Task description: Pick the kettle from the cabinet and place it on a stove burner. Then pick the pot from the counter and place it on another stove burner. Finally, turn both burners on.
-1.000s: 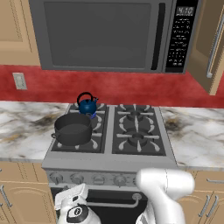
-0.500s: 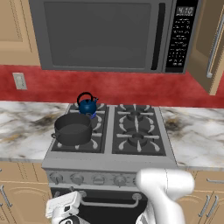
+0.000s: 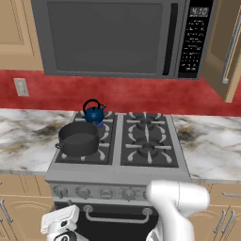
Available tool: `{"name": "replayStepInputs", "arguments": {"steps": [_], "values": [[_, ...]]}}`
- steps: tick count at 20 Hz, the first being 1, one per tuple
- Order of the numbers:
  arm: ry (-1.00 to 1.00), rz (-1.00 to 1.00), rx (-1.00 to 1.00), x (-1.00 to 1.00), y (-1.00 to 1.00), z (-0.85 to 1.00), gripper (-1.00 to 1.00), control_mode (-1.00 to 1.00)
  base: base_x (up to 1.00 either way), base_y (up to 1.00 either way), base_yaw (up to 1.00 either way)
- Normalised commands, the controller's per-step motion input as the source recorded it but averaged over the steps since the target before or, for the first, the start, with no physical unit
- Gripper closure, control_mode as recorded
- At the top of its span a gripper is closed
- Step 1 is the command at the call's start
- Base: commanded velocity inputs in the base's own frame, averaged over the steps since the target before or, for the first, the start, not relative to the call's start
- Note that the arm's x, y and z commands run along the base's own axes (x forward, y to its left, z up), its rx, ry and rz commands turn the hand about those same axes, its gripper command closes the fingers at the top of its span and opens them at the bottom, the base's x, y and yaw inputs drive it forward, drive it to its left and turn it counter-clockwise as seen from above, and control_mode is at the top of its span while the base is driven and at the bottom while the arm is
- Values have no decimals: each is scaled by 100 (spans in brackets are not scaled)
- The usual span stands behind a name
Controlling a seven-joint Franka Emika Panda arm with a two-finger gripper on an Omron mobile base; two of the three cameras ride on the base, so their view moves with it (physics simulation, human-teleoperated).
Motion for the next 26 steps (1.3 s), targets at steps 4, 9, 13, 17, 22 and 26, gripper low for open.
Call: {"name": "replayStepInputs", "arguments": {"steps": [4,9,13,17,22,26], "values": [[-3,3,9,20,9,-11,-100,-100,0,0,0],[-1,4,10,17,8,-16,-100,-100,0,0,0],[0,2,13,13,9,-21,-100,-100,0,0,0],[0,2,6,0,5,-22,-100,-100,0,0,0],[-1,0,3,0,5,-9,-100,-100,0,0,0],[-3,-2,0,0,1,0,-100,-100,0,0,0]]}}
